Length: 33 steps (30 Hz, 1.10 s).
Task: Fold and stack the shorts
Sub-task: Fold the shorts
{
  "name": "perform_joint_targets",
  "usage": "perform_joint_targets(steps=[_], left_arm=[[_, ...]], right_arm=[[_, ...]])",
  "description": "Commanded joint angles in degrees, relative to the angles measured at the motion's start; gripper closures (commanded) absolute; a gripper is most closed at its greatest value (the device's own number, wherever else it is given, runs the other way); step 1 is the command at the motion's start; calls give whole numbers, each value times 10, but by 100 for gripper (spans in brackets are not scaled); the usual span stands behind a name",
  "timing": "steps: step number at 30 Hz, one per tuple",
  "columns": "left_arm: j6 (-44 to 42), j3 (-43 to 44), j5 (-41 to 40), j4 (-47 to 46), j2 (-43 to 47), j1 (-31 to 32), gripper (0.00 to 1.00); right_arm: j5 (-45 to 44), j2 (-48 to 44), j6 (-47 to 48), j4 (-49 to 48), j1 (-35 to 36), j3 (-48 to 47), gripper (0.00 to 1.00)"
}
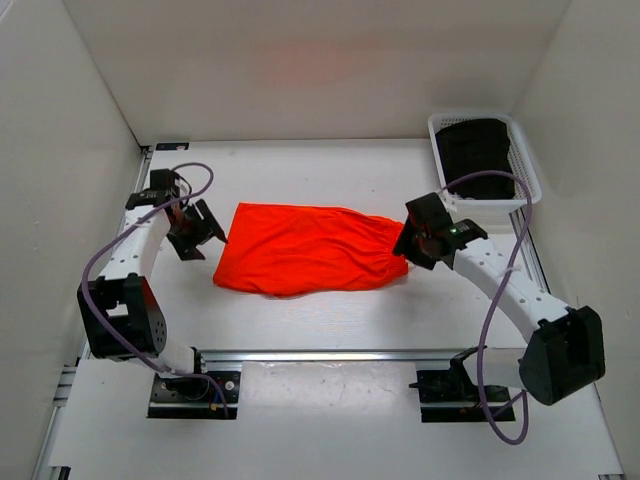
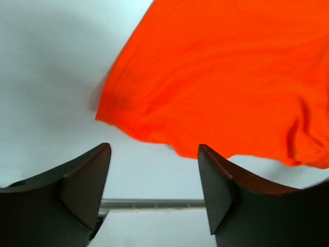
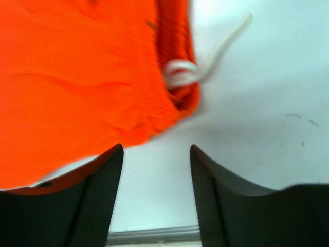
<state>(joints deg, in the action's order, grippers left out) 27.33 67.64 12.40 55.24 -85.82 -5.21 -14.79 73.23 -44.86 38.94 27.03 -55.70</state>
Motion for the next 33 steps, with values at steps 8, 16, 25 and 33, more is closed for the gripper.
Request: perform_joint_targets(steps=[8, 16, 25, 33], left_arm=[[-7, 93, -12, -1, -47, 33, 43], [-7, 82, -12, -1, -47, 43, 44], [-7, 94, -39, -1, -65, 68, 43], [-2, 105, -34, -1, -71, 87, 43]], right_arm=[[-39, 178, 52, -25, 7, -161, 87], [-16, 332, 47, -73, -27, -170, 97], [-15, 111, 58, -58, -44, -172, 33], [215, 3, 41, -104, -200, 12, 12]])
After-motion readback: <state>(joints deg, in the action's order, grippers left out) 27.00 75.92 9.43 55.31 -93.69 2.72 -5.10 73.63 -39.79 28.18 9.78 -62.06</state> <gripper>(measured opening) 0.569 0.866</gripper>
